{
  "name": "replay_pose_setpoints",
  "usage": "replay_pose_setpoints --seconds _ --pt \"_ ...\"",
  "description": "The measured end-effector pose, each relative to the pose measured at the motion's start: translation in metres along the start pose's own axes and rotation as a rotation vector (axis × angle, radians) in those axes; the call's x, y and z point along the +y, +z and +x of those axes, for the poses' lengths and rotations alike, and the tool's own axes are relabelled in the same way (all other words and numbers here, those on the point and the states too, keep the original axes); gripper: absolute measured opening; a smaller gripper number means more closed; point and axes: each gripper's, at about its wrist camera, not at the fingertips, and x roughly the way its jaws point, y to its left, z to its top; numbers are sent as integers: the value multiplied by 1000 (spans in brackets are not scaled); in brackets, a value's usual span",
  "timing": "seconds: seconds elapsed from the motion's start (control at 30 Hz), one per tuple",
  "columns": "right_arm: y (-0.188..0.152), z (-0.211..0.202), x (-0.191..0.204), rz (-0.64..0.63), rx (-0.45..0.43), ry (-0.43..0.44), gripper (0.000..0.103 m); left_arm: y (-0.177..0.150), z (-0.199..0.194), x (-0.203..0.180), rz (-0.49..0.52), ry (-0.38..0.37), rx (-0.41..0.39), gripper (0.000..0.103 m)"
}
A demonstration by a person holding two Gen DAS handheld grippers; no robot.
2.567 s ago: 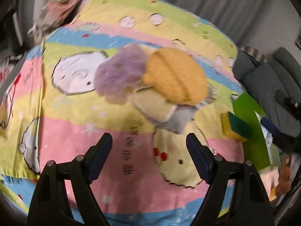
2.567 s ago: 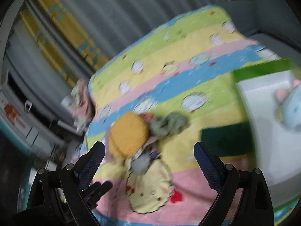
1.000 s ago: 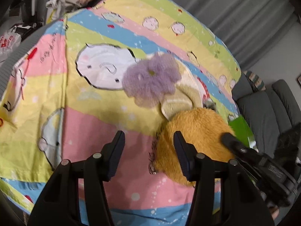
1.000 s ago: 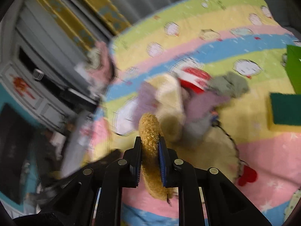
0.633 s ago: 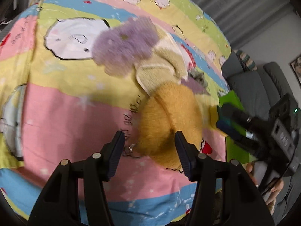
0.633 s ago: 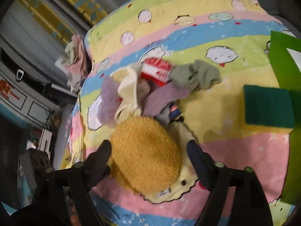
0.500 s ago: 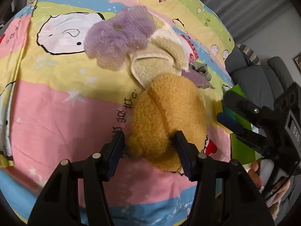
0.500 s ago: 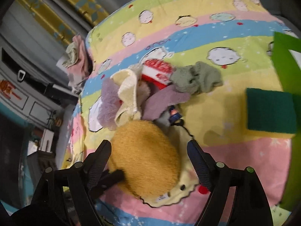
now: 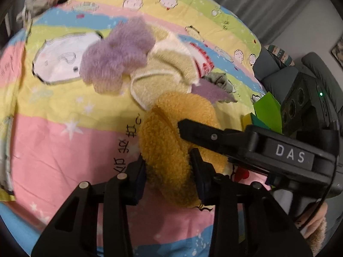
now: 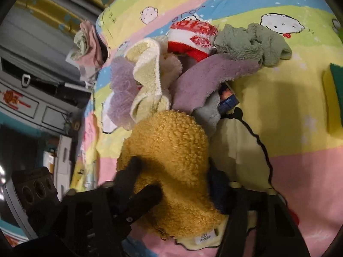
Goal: Organize soft objects
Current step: 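Lift the orange fuzzy pouch with the right gripper, then lower the orange pouch into the box beside the elephant and release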
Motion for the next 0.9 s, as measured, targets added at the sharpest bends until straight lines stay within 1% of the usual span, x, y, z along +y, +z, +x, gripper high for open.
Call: replay_pose_setpoints --seconds 0.03,0.07,0.13,0.23,0.33,0.43,0.57,0.67,0.83,0.9 --pt "-3 -5 1 13 -6 24 47 0 -3 -3 15 12 -12 37" --pt "-4 -9 3 6 -16 28 45 0 -7 -7 34 26 -31 37" --pt "-8 -22 13 -26 -58 37 45 0 -18 -13 63 35 -77 37" --pt "-12 -44 23 -57 -125 35 45 1 -32 -20 72 11 -115 36" --pt "-13 -71 27 -76 -197 41 45 3 -45 -38 106 -14 -168 36" --pt "-12 -102 23 -75 -282 31 45 9 -51 -58 151 -52 -198 36" --pt "-9 -141 7 -41 -402 8 45 15 -50 -94 218 -90 -219 35" --pt "-7 -171 -10 -6 -496 -40 45 20 -42 -122 273 -140 -226 36" --pt "-8 -213 -41 73 -616 -106 45 29 -19 -172 368 -233 -189 36" --pt "-8 -227 -56 116 -656 -118 45 33 -12 -190 401 -253 -174 35"
